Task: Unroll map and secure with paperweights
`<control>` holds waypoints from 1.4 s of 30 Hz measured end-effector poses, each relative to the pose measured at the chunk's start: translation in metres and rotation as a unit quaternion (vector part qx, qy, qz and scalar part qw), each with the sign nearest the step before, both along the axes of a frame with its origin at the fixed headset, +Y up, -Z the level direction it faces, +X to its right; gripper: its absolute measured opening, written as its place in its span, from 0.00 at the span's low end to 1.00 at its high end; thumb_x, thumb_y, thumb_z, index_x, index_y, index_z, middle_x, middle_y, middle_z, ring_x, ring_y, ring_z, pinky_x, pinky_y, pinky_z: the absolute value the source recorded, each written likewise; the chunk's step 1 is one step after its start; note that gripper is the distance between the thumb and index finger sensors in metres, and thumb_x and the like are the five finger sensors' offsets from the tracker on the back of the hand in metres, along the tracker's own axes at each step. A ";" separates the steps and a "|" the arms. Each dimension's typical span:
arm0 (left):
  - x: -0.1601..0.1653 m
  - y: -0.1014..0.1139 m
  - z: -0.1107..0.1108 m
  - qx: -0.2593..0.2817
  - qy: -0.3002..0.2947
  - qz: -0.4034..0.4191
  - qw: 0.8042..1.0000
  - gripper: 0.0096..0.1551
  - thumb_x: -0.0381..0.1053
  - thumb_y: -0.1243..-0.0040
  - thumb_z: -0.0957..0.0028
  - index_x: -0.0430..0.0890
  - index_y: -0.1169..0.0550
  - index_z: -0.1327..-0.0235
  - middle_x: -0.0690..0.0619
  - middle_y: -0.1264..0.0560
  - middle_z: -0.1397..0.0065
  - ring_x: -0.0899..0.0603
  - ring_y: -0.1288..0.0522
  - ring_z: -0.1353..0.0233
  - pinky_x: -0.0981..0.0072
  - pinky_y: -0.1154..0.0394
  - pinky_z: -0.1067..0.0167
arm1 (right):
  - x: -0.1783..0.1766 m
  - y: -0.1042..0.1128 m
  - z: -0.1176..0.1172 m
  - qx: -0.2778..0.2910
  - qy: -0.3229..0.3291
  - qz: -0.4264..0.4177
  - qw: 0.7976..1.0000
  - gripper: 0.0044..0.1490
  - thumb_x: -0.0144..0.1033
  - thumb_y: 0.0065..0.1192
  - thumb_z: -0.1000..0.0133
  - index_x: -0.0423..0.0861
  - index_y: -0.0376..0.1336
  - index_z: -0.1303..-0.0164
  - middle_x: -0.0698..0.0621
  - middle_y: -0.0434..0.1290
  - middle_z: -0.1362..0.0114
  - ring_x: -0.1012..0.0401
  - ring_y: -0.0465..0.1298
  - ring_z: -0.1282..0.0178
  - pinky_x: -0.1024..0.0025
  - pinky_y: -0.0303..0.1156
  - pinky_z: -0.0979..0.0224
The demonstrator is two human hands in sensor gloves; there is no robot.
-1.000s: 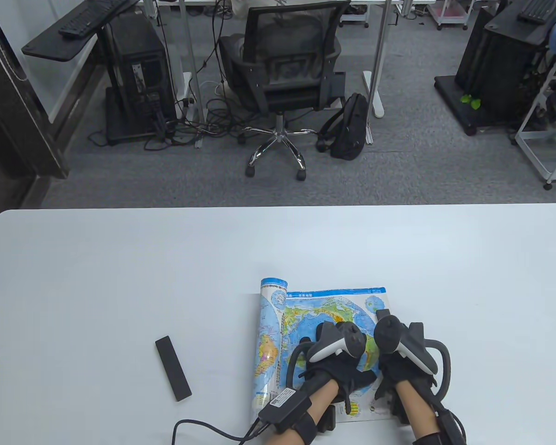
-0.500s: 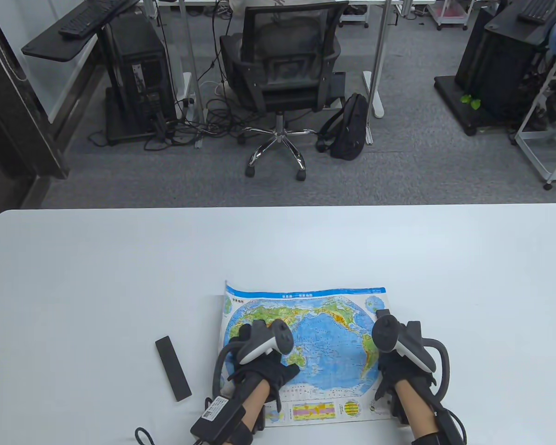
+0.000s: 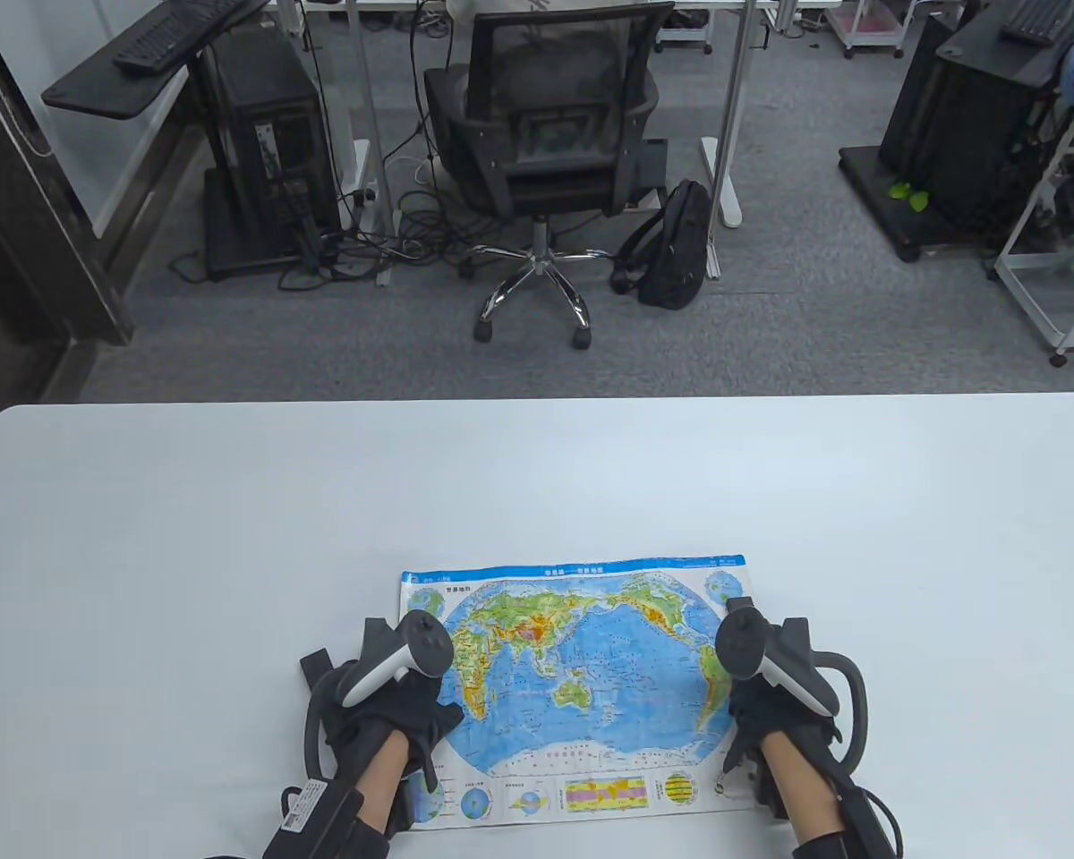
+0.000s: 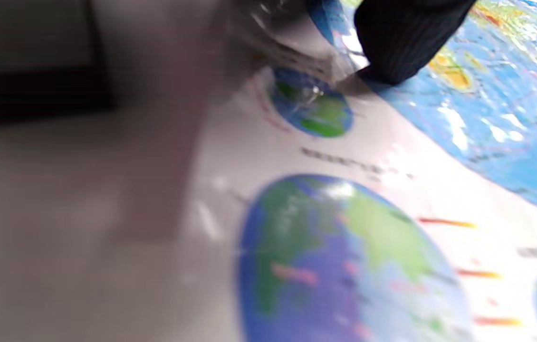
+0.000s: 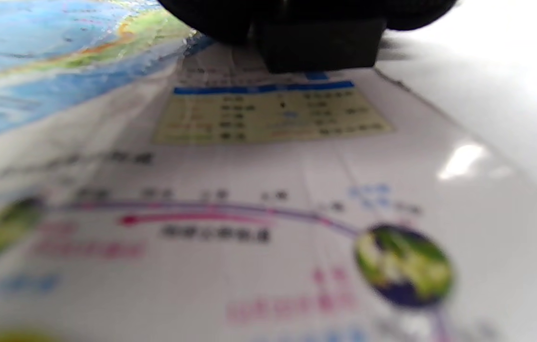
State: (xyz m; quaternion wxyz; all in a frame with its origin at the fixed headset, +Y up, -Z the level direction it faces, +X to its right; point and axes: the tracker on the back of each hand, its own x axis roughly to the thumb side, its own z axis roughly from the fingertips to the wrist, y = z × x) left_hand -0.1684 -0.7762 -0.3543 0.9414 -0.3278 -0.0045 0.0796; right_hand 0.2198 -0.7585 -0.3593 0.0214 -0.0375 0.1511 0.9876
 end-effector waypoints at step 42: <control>-0.016 -0.006 0.001 0.026 -0.004 0.075 0.997 0.41 0.58 0.48 0.42 0.58 0.55 0.24 0.50 0.63 0.18 0.34 0.66 0.21 0.35 0.67 0.33 | -0.251 -0.027 -0.004 -0.161 0.271 -0.076 0.946 0.47 0.56 0.52 0.39 0.50 0.33 0.22 0.33 0.24 0.22 0.23 0.28 0.33 0.18 0.36 0.44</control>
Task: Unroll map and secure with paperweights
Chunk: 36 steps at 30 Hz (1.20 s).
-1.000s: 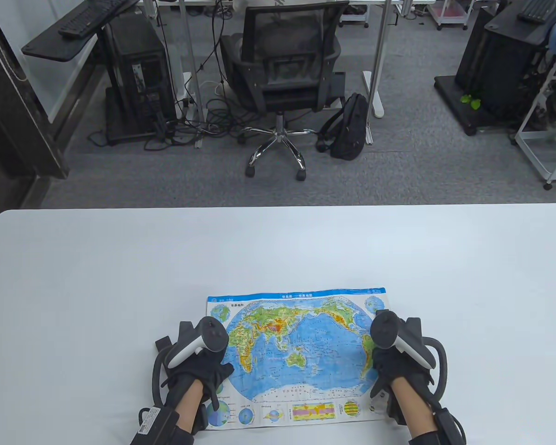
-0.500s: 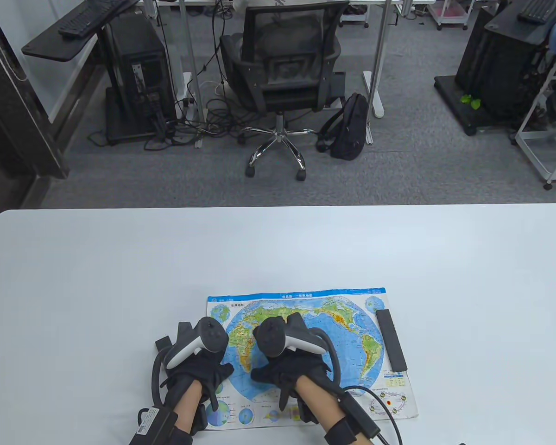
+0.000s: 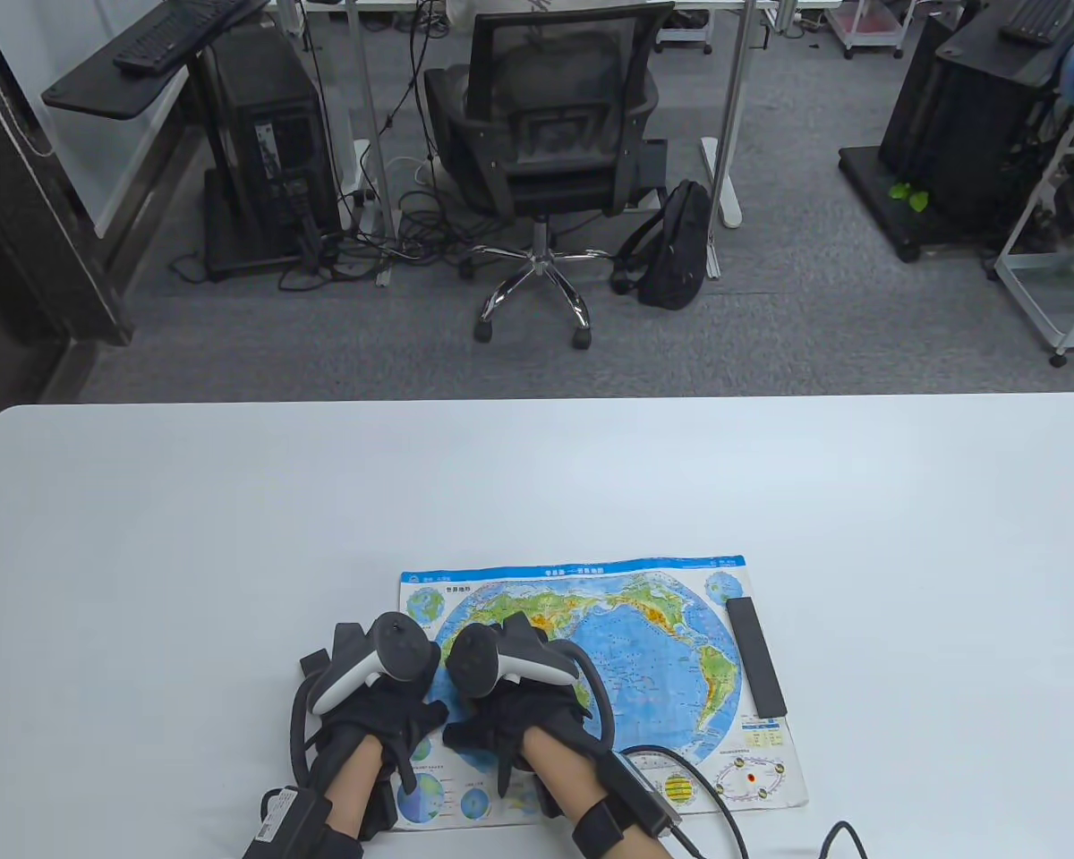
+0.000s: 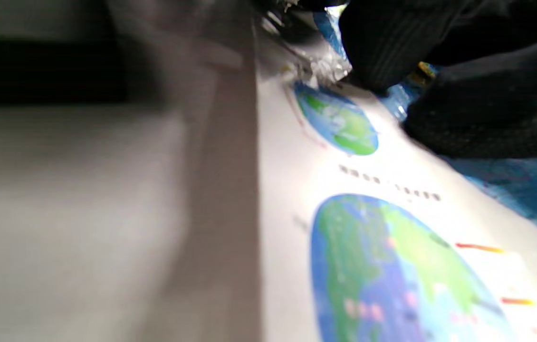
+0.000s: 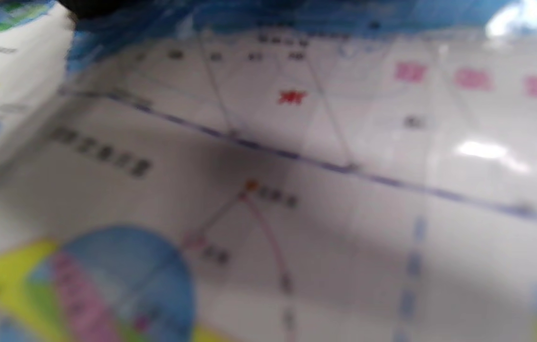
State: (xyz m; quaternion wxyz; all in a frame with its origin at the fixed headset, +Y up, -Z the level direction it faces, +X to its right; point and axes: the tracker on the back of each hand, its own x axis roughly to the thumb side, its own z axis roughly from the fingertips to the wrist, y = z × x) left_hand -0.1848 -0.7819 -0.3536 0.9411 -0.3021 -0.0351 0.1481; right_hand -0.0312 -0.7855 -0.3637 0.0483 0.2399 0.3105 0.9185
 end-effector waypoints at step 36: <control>-0.046 0.007 0.022 0.038 0.149 -0.066 0.986 0.40 0.50 0.46 0.44 0.53 0.53 0.26 0.31 0.55 0.22 0.22 0.51 0.27 0.33 0.40 0.37 | 0.000 0.002 -0.001 0.001 -0.003 0.006 1.000 0.47 0.57 0.52 0.39 0.52 0.34 0.22 0.33 0.24 0.22 0.24 0.29 0.33 0.18 0.37 0.44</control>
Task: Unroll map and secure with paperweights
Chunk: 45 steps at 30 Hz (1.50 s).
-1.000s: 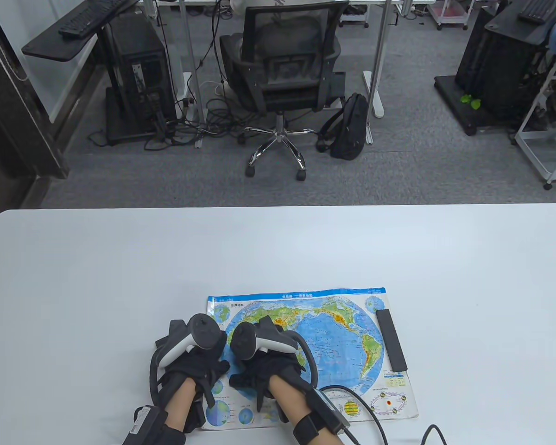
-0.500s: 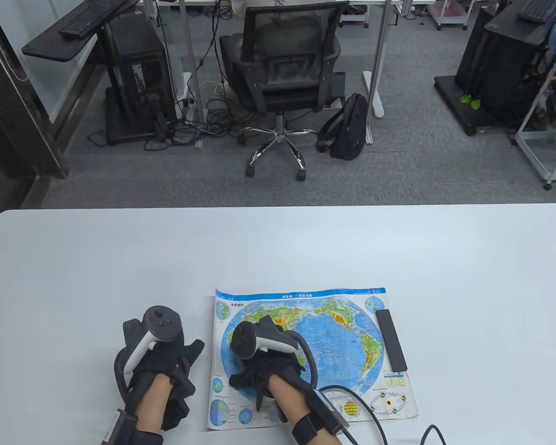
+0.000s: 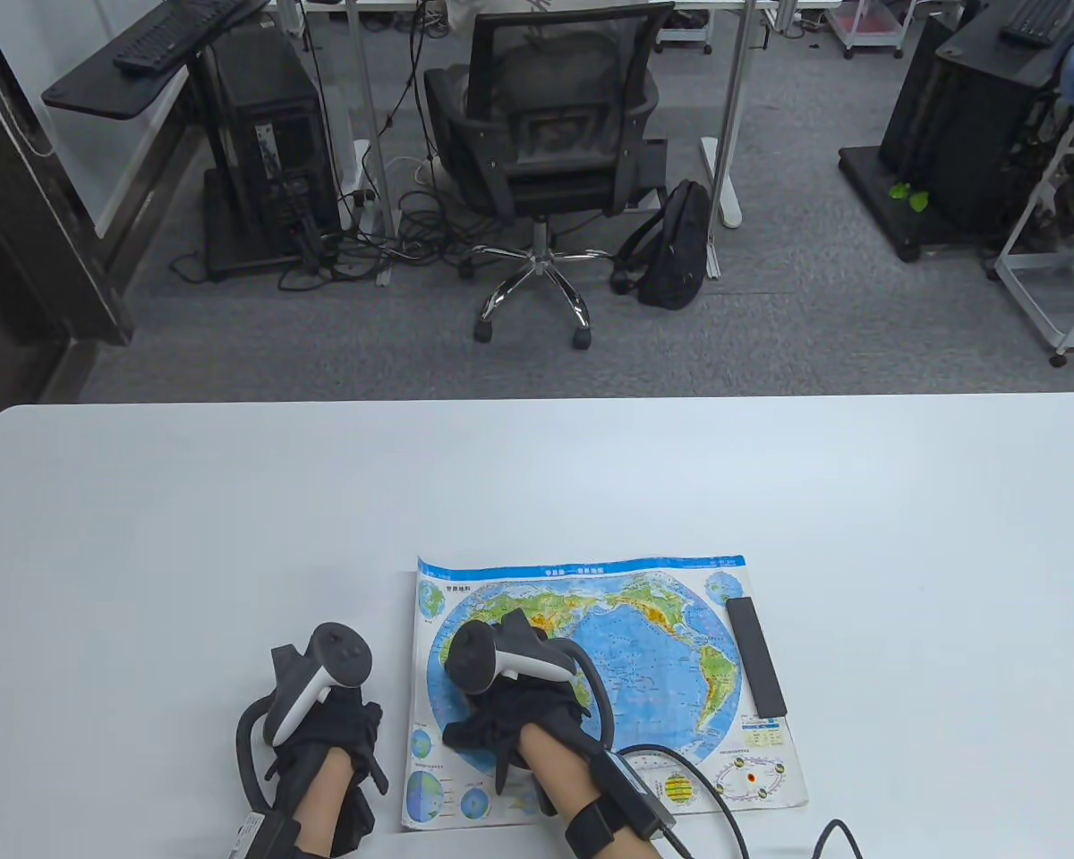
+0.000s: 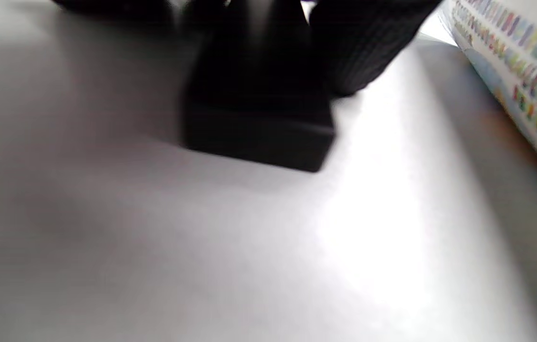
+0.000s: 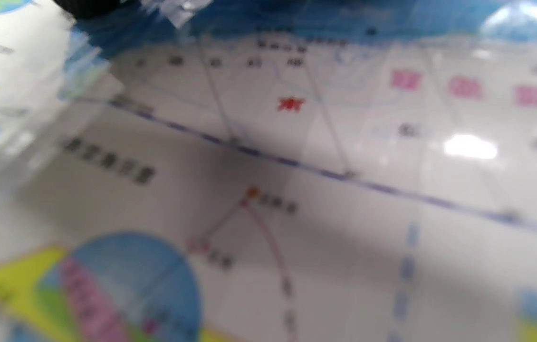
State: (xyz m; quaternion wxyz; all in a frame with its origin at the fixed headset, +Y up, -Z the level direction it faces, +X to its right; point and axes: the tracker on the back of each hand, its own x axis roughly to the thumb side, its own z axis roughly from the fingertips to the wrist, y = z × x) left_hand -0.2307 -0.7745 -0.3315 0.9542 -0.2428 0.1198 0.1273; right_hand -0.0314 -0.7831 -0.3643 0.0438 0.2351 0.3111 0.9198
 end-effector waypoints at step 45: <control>0.053 0.021 -0.013 0.115 -0.045 -0.003 0.992 0.36 0.49 0.34 0.51 0.50 0.33 0.27 0.36 0.31 0.27 0.38 0.25 0.40 0.56 0.18 0.54 | 0.000 0.000 0.000 -0.013 -0.001 0.004 1.000 0.47 0.57 0.51 0.39 0.52 0.32 0.22 0.34 0.22 0.23 0.25 0.27 0.33 0.19 0.36 0.43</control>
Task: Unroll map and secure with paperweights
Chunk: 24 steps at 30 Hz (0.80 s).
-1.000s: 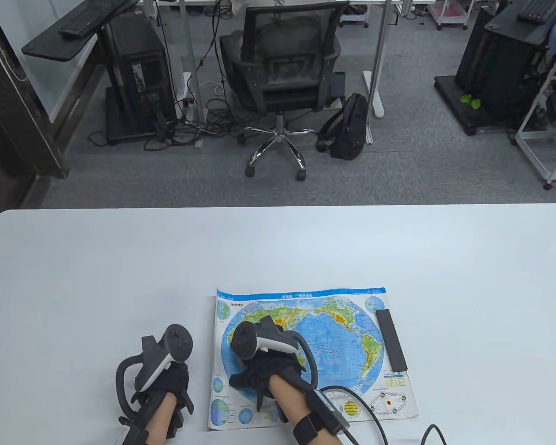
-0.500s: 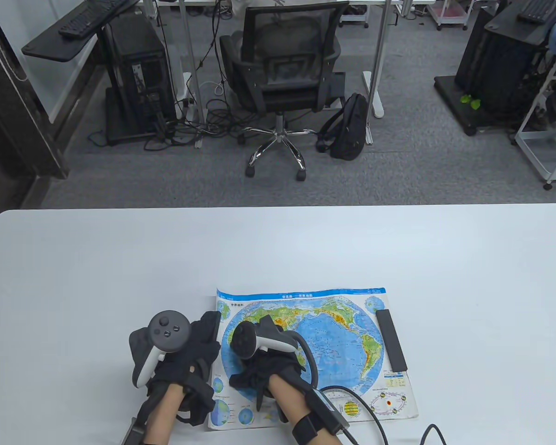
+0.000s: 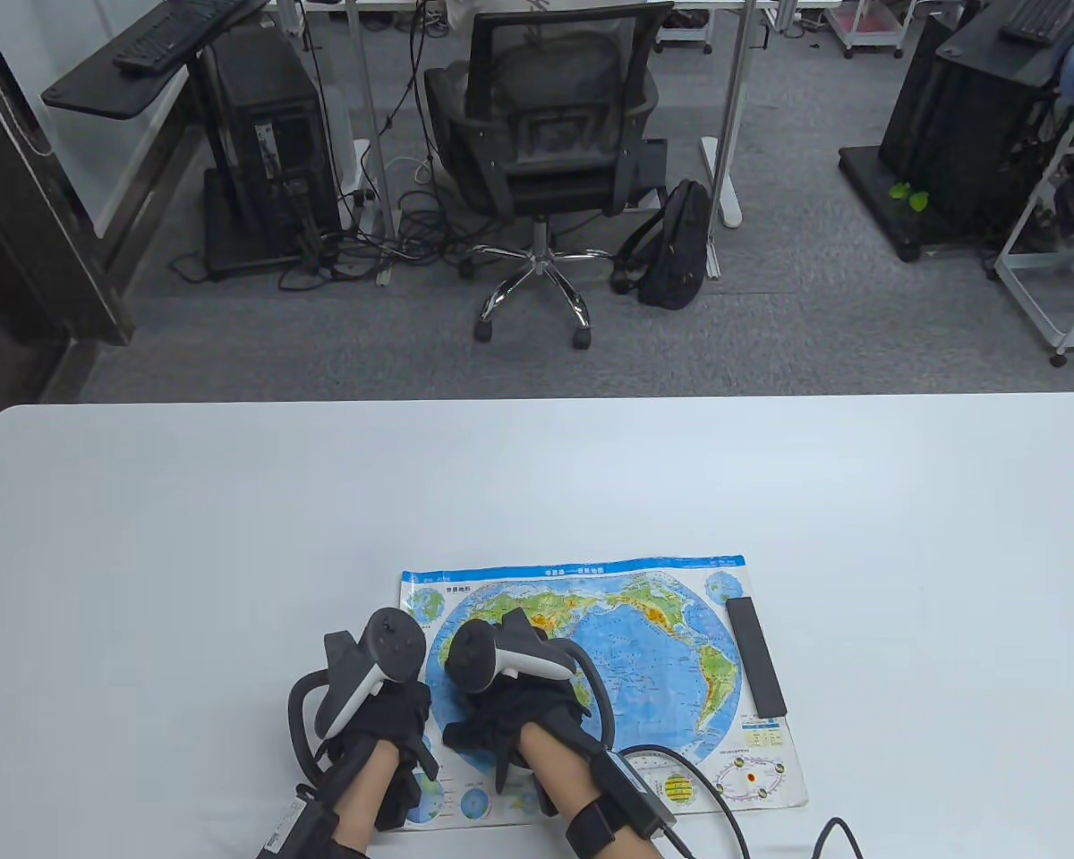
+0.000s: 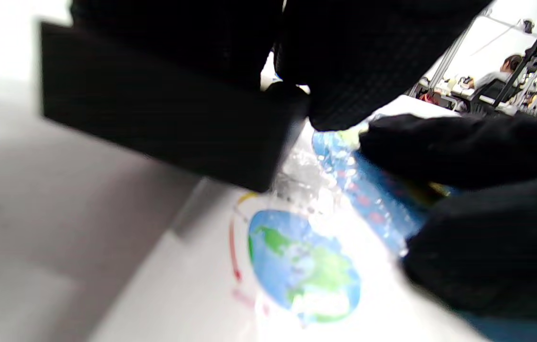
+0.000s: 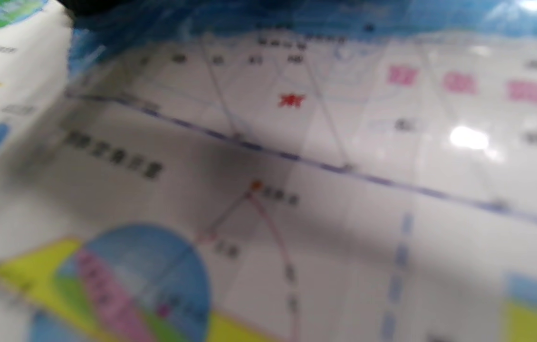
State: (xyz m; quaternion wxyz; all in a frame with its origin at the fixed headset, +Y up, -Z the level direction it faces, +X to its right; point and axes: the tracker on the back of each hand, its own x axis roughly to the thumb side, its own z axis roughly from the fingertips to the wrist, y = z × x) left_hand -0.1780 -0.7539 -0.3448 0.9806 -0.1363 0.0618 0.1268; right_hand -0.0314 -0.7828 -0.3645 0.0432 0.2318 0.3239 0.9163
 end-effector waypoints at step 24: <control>0.016 -0.002 -0.002 -0.019 -0.001 -0.089 0.996 0.32 0.47 0.43 0.46 0.53 0.35 0.27 0.40 0.32 0.26 0.39 0.27 0.36 0.55 0.21 0.48 | 0.018 0.013 0.000 0.018 -0.001 -0.035 0.999 0.50 0.55 0.52 0.38 0.49 0.29 0.24 0.32 0.26 0.22 0.26 0.32 0.29 0.21 0.40 0.39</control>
